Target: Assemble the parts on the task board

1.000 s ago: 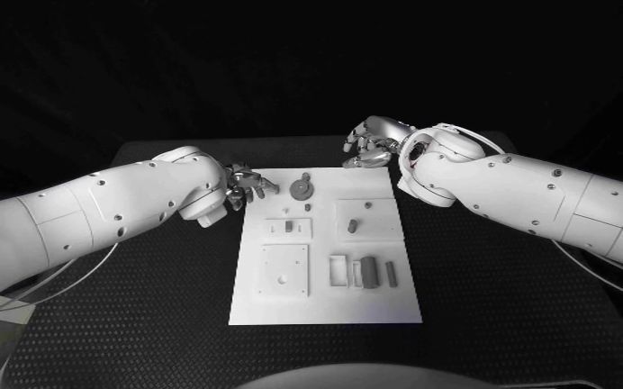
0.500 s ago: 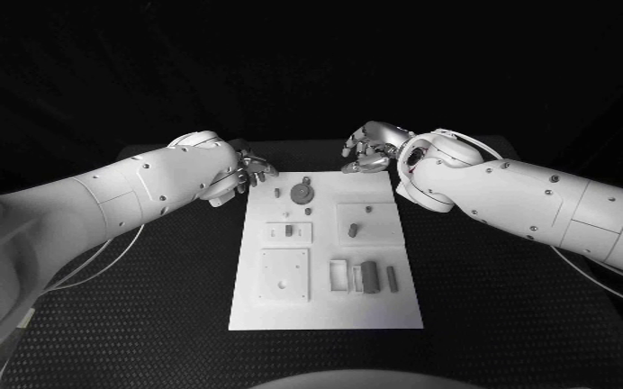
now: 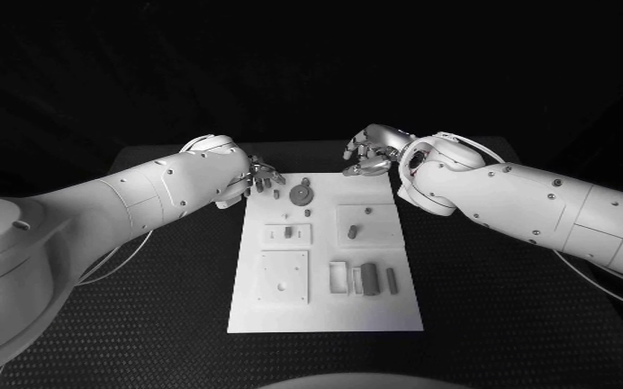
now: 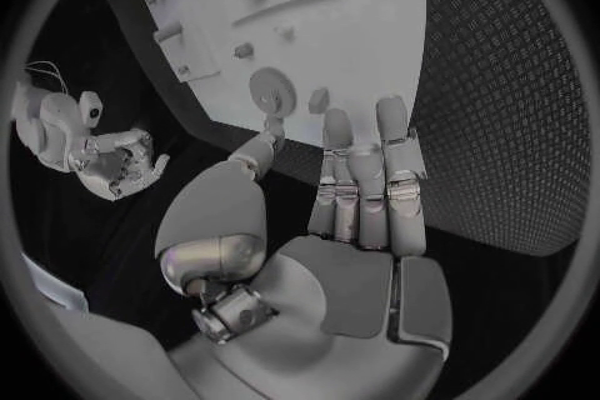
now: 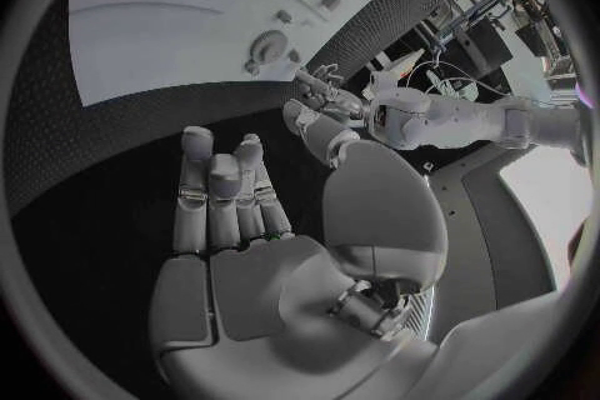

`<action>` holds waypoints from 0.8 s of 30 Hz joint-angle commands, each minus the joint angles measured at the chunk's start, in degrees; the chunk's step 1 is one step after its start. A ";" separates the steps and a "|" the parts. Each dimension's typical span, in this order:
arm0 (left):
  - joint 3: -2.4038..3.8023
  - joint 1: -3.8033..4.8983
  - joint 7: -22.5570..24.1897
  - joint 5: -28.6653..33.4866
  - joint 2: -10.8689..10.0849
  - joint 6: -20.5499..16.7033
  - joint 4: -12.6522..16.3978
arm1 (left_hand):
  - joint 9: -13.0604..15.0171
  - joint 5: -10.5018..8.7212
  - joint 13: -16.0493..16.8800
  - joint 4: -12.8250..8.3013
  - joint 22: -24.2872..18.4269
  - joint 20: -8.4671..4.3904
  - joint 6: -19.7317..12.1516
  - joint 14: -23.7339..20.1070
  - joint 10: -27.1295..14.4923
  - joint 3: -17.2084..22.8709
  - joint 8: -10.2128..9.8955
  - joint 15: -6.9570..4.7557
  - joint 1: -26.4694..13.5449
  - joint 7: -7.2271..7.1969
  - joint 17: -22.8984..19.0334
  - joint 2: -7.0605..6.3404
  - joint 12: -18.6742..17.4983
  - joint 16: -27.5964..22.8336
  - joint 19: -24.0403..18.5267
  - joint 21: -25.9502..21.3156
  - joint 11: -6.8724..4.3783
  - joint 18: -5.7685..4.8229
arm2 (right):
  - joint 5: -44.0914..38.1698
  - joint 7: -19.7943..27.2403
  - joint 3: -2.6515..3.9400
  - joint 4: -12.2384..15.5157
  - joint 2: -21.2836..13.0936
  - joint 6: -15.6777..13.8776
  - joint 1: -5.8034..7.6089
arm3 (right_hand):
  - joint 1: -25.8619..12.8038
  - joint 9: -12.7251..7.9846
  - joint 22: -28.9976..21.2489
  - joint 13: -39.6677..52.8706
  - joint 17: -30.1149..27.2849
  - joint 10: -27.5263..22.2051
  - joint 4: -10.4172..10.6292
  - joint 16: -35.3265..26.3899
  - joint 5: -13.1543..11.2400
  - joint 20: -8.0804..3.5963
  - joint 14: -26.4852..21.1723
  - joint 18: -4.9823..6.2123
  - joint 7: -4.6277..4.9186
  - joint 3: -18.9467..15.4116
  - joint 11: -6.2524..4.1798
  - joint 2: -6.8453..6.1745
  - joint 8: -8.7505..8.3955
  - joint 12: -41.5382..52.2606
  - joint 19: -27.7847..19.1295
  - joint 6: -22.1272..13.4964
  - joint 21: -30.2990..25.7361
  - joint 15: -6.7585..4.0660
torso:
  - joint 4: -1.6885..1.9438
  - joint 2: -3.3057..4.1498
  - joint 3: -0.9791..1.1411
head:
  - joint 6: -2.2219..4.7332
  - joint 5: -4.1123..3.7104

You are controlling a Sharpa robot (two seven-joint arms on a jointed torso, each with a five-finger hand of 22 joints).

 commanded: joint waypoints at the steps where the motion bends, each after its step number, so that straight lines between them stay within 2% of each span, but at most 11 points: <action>1: -0.13 -0.53 1.32 -2.44 0.60 1.92 -0.57 | -0.08 -0.34 -0.07 0.45 -0.05 0.01 -1.27 0.34 0.28 -0.12 -0.24 0.07 0.02 1.39 0.13 -0.55 -0.25 -0.08 0.30 -0.29 0.17 0.65 | -0.09 0.36 0.03 0.17 0.12 0.38 0.00 | -0.07 -0.07 0.95 -0.05 -0.03 -0.54 0.33 0.20 -0.18 -0.06 -0.22 0.72 0.45 -0.01 0.02 0.43 0.29 0.35 -0.09 0.02 -0.20 0.10 | -0.01 0.02 -0.02 | -0.10 -0.10; 5: -0.16 -0.86 1.57 -3.20 1.19 1.73 -1.28 | -0.16 -0.55 -0.15 0.75 -0.04 0.05 -1.33 0.31 0.25 -0.09 -0.47 0.09 0.00 1.43 0.20 -1.11 -0.38 -0.09 0.33 -0.39 0.20 0.70 | -0.09 0.27 0.03 0.43 -0.03 0.50 0.01 | -0.07 -0.08 0.95 -0.06 -0.04 -0.54 0.34 0.21 -0.18 -0.06 -0.22 0.72 0.45 -0.01 0.03 0.43 0.30 0.36 -0.09 0.01 -0.20 0.10 | -0.03 0.14 -0.07 | -0.08 -0.29; 11: -0.16 -0.95 1.17 -4.20 1.82 0.86 -2.64 | -0.15 -0.56 -0.16 1.00 0.03 0.05 -1.08 0.41 0.45 0.09 -0.51 0.06 0.19 1.38 0.29 -0.75 -0.35 0.00 0.52 -0.38 0.16 0.77 | -0.09 0.25 0.03 0.71 -0.09 0.51 0.01 | -0.08 -0.09 0.96 -0.06 -0.04 -0.54 0.35 0.22 -0.18 -0.07 -0.22 0.72 0.45 -0.02 0.03 0.43 0.30 0.37 -0.08 -0.01 -0.19 0.11 | -0.21 0.29 -0.08 | -0.06 -0.22; 14: -0.16 -0.95 1.04 -4.26 1.97 0.82 -3.19 | -0.13 -0.58 -0.16 1.05 0.09 0.04 -0.93 0.48 0.55 0.08 -0.50 0.03 0.27 1.34 0.34 -0.61 -0.32 0.07 0.62 -0.35 0.13 0.80 | -0.09 0.22 0.03 0.72 -0.11 0.49 0.01 | -0.08 -0.10 0.96 -0.06 -0.04 -0.53 0.35 0.22 -0.18 -0.07 -0.21 0.72 0.45 -0.02 0.03 0.43 0.30 0.38 -0.08 -0.01 -0.19 0.11 | -0.13 0.28 -0.04 | -0.28 -0.35; 20: -0.16 -1.16 1.14 -4.26 2.10 0.84 -3.64 | -0.07 -0.56 -0.17 1.11 0.31 -0.01 -0.37 0.68 0.82 -0.06 -0.44 -0.10 0.52 1.19 0.54 0.07 -0.28 0.30 0.88 -0.25 -0.01 0.86 | -0.09 0.22 0.03 0.73 -0.12 0.50 0.01 | -0.07 -0.11 0.96 -0.07 -0.04 -0.53 0.36 0.23 -0.18 -0.07 -0.21 0.72 0.46 -0.01 0.03 0.43 0.31 0.39 -0.07 -0.02 -0.18 0.11 | -0.06 0.18 -0.03 | -0.30 -0.52; 24: -0.16 -1.43 1.45 -4.10 2.34 1.29 -3.75 | 0.00 -0.54 -0.18 0.85 0.62 -0.13 0.23 0.97 1.24 -0.39 -0.39 -0.28 0.97 1.00 0.75 1.11 -0.21 0.57 1.21 -0.08 -0.20 0.91 | -0.09 0.22 0.03 0.76 -0.09 0.51 0.01 | -0.07 -0.11 0.96 -0.07 -0.04 -0.53 0.37 0.23 -0.18 -0.07 -0.21 0.72 0.46 -0.01 0.04 0.44 0.32 0.40 -0.07 -0.02 -0.18 0.11 | -0.04 0.18 -0.02 | -0.39 -0.55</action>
